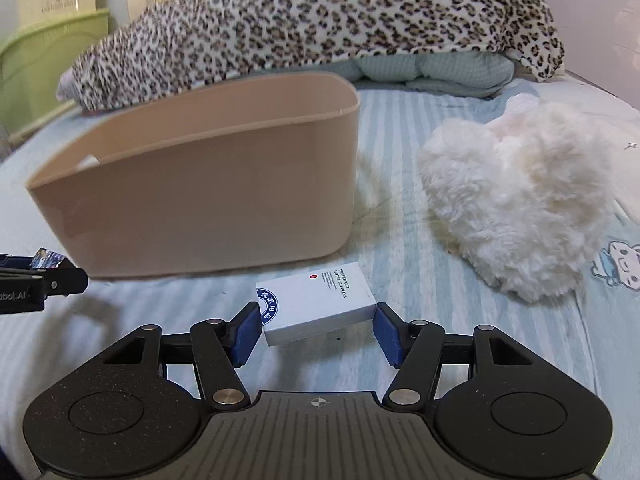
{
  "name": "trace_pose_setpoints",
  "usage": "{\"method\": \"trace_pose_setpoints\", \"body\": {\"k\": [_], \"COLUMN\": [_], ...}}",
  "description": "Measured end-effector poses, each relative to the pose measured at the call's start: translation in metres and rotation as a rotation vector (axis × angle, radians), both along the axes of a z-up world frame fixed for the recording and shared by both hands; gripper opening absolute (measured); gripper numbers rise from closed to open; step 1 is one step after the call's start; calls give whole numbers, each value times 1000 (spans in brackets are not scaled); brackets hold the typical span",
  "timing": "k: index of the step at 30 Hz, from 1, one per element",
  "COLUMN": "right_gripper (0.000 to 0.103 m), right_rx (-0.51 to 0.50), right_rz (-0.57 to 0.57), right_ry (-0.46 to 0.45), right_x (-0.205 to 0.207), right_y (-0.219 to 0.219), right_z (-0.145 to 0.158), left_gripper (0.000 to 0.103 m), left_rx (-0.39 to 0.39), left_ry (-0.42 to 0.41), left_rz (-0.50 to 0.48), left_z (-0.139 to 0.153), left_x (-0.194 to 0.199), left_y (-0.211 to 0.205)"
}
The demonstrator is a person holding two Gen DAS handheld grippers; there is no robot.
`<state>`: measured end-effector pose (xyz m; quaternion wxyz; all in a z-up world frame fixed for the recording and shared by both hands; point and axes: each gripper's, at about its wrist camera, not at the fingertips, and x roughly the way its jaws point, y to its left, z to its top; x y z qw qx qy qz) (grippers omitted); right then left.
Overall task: Organize objects
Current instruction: 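Carry both boxes over the basket and open both tools to release them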
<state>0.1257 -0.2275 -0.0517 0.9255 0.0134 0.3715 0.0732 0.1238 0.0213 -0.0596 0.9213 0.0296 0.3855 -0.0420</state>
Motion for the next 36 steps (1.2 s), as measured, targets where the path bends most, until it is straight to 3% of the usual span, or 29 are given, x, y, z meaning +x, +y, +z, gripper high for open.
{"method": "trace_pose_setpoints", "body": {"k": [13, 24, 31, 36], "right_gripper": [58, 58, 58, 58], "right_rx": [114, 58, 19, 16], "right_rz": [-31, -3, 5, 4], "right_ry": [-171, -320, -298, -226], "right_x": [-27, -2, 40, 73], "right_y": [-13, 14, 35, 48], "right_z": [84, 133, 134, 121], "left_gripper": [52, 52, 52, 52], "left_rx": [32, 24, 51, 94], "left_ry": [-186, -295, -236, -116], "left_rz": [-85, -37, 46, 99], "left_z": [67, 107, 96, 66], "left_x": [-27, 6, 54, 93], "left_y": [-11, -21, -26, -26]}}
